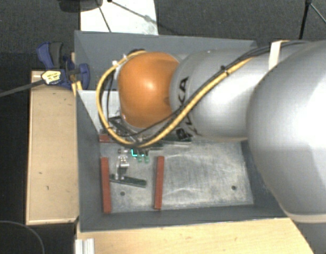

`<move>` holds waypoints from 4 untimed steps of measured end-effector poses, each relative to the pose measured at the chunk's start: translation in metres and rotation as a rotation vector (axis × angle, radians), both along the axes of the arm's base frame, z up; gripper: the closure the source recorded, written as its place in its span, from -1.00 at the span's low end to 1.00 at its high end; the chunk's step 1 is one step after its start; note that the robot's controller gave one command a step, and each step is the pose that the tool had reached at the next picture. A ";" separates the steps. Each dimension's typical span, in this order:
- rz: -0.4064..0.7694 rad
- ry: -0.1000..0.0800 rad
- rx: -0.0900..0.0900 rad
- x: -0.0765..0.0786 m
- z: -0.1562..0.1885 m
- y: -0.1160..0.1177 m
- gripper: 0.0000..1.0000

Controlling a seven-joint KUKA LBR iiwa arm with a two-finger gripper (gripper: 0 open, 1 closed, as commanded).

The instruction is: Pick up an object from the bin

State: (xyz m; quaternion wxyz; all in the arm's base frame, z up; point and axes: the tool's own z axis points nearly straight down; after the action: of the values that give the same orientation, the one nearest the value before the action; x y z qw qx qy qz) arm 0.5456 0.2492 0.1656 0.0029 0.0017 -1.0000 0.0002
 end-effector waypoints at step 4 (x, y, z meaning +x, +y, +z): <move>-0.375 -0.007 0.000 -0.040 -0.062 -0.021 -1.00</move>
Offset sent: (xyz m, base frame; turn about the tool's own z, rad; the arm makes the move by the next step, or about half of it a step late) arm -0.0419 -0.0141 -0.0956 0.3123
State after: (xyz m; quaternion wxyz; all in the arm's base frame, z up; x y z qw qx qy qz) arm 0.5053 0.2286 0.1039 -0.0004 -0.1846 -0.9828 -0.0004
